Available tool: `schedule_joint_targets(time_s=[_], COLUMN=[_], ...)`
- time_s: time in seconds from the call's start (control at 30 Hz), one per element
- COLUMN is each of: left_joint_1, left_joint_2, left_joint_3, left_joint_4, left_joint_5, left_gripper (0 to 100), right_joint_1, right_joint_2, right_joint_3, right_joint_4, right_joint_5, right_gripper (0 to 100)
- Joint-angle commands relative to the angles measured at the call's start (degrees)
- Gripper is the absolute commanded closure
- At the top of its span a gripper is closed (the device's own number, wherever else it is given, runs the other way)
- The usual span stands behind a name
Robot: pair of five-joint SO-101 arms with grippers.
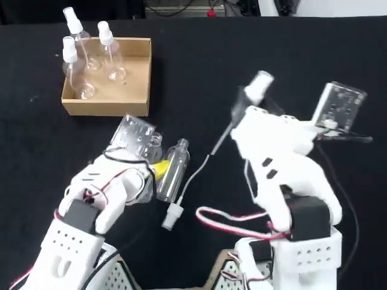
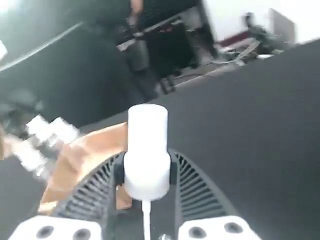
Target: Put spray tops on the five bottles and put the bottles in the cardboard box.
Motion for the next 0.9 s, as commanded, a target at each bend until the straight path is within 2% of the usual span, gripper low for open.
schedule_joint_targets(time_s=[0.0,0.1,0.33,0.6,0.7,0.87], left_joint_1=[0.22,-0.40,-4.97,-5.14,-4.70,-4.70], left_joint_2=[-6.68,-10.55,-16.26,-26.11,-30.33,-30.33], left_joint_3=[1.54,4.18,6.46,12.97,13.76,13.49], left_joint_4=[-0.70,-0.62,-0.62,-0.44,2.37,2.55], left_joint_5=[0.62,0.88,3.78,3.78,3.78,3.87], left_gripper=[82,82,82,82,82,82], right_joint_1=[-5.80,-8.70,-12.22,-15.38,-15.47,-19.87], right_joint_2=[-1.01,-1.01,-0.31,10.33,11.65,11.65], right_joint_3=[-4.79,-6.55,-8.48,-8.48,-8.48,-8.66], right_joint_4=[-0.09,-0.53,-4.31,-13.27,-15.82,-16.35], right_joint_5=[1.85,4.13,4.13,3.78,3.69,3.78], right_gripper=[97.8,97.7,97.9,98.0,98.0,98.0])
